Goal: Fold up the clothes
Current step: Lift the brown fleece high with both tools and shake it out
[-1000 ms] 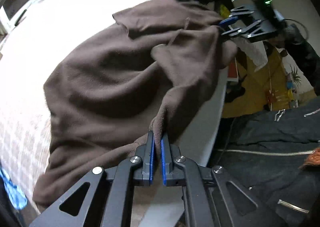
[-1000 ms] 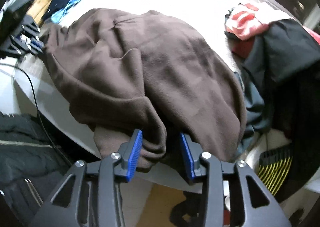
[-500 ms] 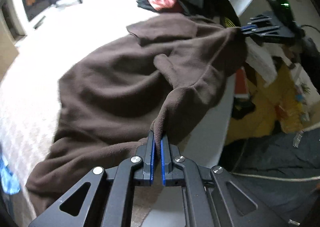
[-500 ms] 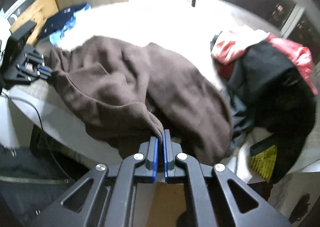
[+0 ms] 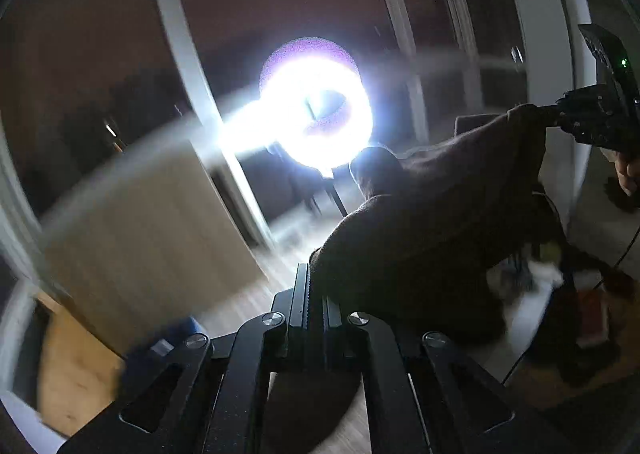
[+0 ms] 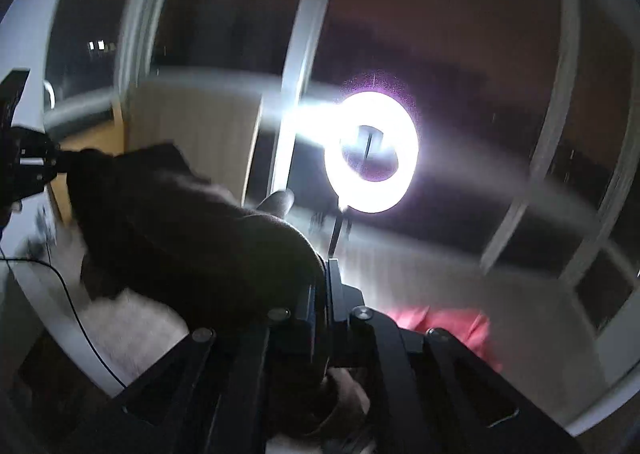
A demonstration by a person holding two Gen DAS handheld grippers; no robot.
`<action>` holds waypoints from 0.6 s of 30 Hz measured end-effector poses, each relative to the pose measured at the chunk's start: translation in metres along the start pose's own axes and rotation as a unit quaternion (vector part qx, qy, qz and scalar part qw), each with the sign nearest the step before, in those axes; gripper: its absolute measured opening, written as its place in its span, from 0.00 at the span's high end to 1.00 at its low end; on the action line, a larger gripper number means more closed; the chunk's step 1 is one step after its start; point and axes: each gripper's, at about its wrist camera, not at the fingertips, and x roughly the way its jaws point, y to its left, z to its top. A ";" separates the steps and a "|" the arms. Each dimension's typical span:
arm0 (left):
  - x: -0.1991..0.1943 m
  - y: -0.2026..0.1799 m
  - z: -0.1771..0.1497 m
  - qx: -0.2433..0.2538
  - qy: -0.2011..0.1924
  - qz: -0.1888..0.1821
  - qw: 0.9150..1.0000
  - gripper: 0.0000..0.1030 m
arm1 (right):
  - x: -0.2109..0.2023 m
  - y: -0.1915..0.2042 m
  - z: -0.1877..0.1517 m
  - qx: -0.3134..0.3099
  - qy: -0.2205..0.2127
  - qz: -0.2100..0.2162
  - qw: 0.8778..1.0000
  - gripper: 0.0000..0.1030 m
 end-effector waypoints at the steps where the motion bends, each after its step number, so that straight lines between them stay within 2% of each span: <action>1: -0.023 -0.001 0.013 0.007 -0.022 0.021 1.000 0.96 | -0.021 -0.003 0.014 -0.001 -0.024 0.000 1.000 0.96; 3: -0.067 -0.003 0.033 0.010 -0.063 0.049 0.997 0.96 | -0.072 -0.008 0.041 0.005 -0.081 0.006 0.997 0.96; 6: -0.129 -0.005 0.058 0.001 -0.121 0.077 0.990 0.96 | -0.123 -0.002 0.058 0.003 -0.143 0.000 0.990 0.96; 7: -0.135 -0.007 0.060 0.000 -0.123 0.080 0.989 0.96 | -0.127 0.006 0.060 -0.005 -0.143 -0.001 0.990 0.96; 10: -0.154 -0.015 0.068 -0.005 -0.129 0.089 0.988 0.96 | -0.123 0.026 0.061 -0.035 -0.110 -0.002 0.993 0.96; 11: -0.152 -0.019 0.067 0.002 -0.109 0.085 0.990 0.96 | -0.122 0.031 0.061 -0.041 -0.100 0.002 0.994 0.96; 12: -0.151 -0.024 0.067 0.007 -0.092 0.082 0.992 0.96 | -0.126 0.034 0.061 -0.042 -0.102 0.005 0.994 0.96; 16: -0.180 -0.029 0.059 0.009 -0.111 0.108 0.988 0.96 | -0.155 0.034 0.063 -0.021 -0.148 0.014 0.989 0.96; 18: -0.180 -0.026 0.054 -0.002 -0.103 0.112 0.988 0.96 | -0.147 0.034 0.061 -0.003 -0.142 0.026 0.989 0.96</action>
